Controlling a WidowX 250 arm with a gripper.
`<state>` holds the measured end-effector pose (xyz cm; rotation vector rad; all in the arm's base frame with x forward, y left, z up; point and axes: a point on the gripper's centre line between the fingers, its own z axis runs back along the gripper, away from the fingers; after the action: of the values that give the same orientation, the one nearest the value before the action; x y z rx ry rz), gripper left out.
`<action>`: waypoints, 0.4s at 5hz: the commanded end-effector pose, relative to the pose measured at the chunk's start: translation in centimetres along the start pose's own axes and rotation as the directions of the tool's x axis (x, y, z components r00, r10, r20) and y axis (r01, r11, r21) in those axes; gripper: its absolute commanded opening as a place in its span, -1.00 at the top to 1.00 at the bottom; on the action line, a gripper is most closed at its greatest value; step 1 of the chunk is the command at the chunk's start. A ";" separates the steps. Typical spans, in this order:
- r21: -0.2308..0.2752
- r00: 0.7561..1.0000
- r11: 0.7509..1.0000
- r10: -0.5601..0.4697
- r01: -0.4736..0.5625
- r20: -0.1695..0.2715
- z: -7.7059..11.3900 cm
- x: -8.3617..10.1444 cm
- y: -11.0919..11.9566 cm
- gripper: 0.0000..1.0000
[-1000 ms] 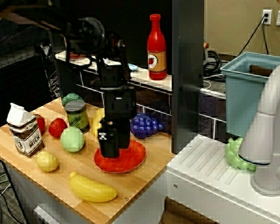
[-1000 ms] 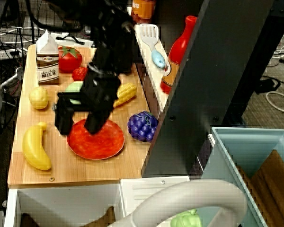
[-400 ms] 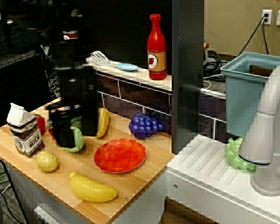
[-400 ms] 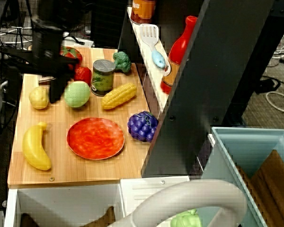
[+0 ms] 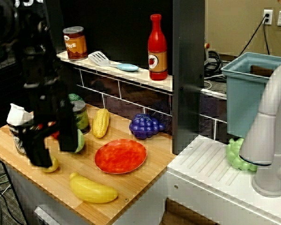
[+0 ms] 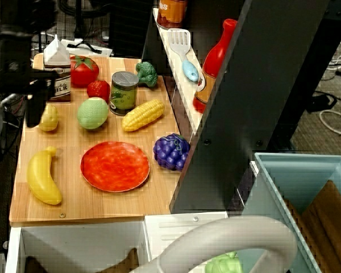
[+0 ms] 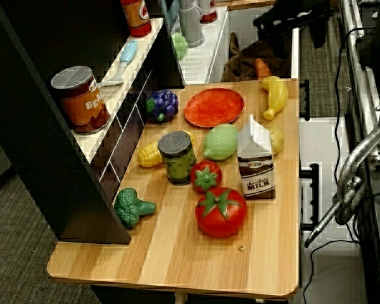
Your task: Put banana on plate
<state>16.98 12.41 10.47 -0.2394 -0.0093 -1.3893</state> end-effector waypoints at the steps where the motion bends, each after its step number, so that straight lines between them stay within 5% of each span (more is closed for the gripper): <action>1: 0.087 0.999 0.996 0.003 0.001 -0.045 -1.4 -0.4 -0.1 -1.00; 2: 0.101 0.997 0.995 -0.004 0.011 -0.075 -2.3 0.0 0.6 -1.00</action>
<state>17.10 11.80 8.03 -0.1258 -0.0199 -1.3945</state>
